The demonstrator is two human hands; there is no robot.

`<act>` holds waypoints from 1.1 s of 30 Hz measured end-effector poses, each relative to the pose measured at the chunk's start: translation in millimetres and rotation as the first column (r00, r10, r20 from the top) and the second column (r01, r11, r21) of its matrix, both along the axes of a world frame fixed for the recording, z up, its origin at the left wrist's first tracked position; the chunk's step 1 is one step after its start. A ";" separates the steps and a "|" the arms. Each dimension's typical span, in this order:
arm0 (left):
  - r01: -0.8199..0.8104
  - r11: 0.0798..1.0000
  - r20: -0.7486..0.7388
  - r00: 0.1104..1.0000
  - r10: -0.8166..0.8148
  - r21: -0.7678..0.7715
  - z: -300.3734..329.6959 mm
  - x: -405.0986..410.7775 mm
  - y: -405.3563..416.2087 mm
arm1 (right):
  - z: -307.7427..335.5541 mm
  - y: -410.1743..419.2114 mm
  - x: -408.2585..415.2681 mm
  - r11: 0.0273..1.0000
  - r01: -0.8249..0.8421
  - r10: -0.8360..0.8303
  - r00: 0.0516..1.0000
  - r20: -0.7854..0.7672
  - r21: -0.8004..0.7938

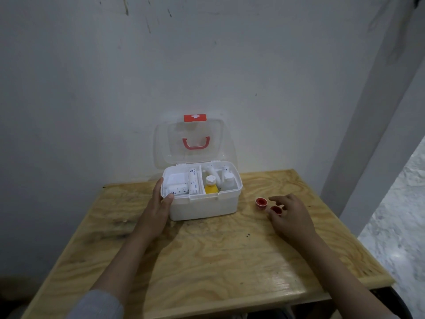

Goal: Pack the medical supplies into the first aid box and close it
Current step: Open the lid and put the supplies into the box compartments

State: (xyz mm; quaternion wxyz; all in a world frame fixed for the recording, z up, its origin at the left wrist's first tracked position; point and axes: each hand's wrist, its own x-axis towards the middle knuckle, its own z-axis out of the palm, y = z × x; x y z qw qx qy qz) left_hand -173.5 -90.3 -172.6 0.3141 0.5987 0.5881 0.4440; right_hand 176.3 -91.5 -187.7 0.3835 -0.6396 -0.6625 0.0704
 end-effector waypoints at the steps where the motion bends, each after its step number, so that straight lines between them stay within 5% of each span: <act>1: 0.001 1.000 0.001 1.000 -0.001 -0.001 0.0 0.2 0.0 | -0.4 -1.3 1.4 1.000 0.009 -0.009 1.000 0.013 0.017; 16: -0.007 1.000 0.003 1.000 0.007 -0.008 1.6 0.7 -1.6 | 4.9 21.0 -16.4 0.996 0.057 -0.035 0.951 0.307 -0.064; 20: -0.006 1.000 -0.007 1.000 0.006 -0.015 0.9 0.1 -1.7 | 9.2 17.4 -15.6 0.999 0.045 -0.047 0.972 0.230 0.016; 28: 0.006 1.000 0.010 1.000 -0.006 0.006 -0.1 0.9 -0.9 | 89.4 8.0 -48.9 0.936 -0.133 0.105 0.989 0.103 0.325; 33: 0.022 1.000 -0.011 1.000 -0.022 0.016 0.6 -0.4 -1.5 | 132.7 22.5 -120.2 0.885 -0.380 0.335 0.921 0.197 0.269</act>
